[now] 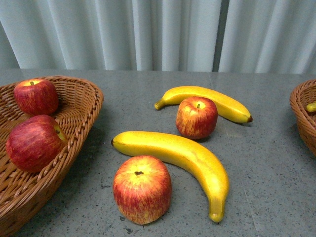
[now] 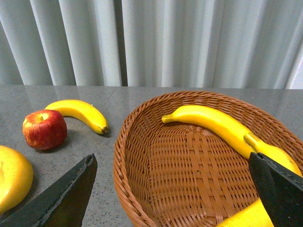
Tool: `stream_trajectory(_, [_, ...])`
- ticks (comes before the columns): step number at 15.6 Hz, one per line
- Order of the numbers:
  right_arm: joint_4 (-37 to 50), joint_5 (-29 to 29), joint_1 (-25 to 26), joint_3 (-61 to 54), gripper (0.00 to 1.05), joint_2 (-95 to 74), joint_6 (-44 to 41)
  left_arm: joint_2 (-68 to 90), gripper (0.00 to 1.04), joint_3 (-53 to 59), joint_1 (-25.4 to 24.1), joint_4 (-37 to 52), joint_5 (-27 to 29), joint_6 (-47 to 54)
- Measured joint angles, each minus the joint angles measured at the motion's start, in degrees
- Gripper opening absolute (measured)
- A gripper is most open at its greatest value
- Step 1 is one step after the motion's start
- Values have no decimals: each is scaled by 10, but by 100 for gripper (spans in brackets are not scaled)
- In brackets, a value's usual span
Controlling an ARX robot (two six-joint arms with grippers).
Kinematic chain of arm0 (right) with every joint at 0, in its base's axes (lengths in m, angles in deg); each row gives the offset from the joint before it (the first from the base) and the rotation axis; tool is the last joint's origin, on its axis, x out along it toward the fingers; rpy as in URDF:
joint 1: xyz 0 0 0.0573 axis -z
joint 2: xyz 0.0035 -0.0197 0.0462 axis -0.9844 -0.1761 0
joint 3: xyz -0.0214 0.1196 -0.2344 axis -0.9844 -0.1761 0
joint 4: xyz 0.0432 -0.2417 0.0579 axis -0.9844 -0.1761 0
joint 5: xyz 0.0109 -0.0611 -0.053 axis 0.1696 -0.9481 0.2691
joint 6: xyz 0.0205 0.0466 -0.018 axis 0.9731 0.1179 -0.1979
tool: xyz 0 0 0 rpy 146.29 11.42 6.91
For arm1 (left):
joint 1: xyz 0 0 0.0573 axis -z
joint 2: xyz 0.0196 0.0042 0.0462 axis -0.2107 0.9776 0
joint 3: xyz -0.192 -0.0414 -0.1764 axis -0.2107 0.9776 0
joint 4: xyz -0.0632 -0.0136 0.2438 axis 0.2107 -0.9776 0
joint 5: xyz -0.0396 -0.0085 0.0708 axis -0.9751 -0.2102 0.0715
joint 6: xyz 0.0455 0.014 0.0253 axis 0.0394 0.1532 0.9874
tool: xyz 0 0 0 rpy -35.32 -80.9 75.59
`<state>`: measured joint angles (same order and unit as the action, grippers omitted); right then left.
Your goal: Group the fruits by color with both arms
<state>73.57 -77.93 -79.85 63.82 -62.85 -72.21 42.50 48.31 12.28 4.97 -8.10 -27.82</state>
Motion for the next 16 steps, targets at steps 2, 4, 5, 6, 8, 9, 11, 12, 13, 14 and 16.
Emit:
stream_trajectory(2, [0, 0, 0, 0, 98, 0, 0, 0, 98, 0, 0, 0, 0, 0])
stream_trajectory(4, [0, 0, 0, 0, 98, 0, 0, 0, 98, 0, 0, 0, 0, 0])
stream_trajectory(5, [0, 0, 0, 0, 98, 0, 0, 0, 98, 0, 0, 0, 0, 0])
stream_trajectory(6, [0, 0, 0, 0, 98, 0, 0, 0, 98, 0, 0, 0, 0, 0])
stream_trajectory(8, [0, -1, 0, 0, 98, 0, 0, 60, 98, -40, 51, -101, 126, -21])
stream_trajectory(9, [1, -1, 0, 0, 98, 0, 0, 140, 98, -71, 49, -94, 204, -18])
stream_trajectory(11, [1, -2, 0, 0, 98, 0, 0, 339, 98, -176, -37, 122, 156, 41])
stream_trajectory(12, [1, -2, 0, 0, 98, 0, 0, 427, 98, -225, -24, 170, 107, 61])
stream_trajectory(13, [1, -2, 0, 0, 98, 0, 0, 499, 98, -269, -2, 177, 65, 68])
stream_trajectory(14, [1, -2, 0, 0, 98, 0, 0, 555, 98, -305, 20, 162, 30, 73])
stream_trajectory(16, [1, -2, 0, 0, 98, 0, 0, 635, 98, -352, 71, 134, -12, 88])
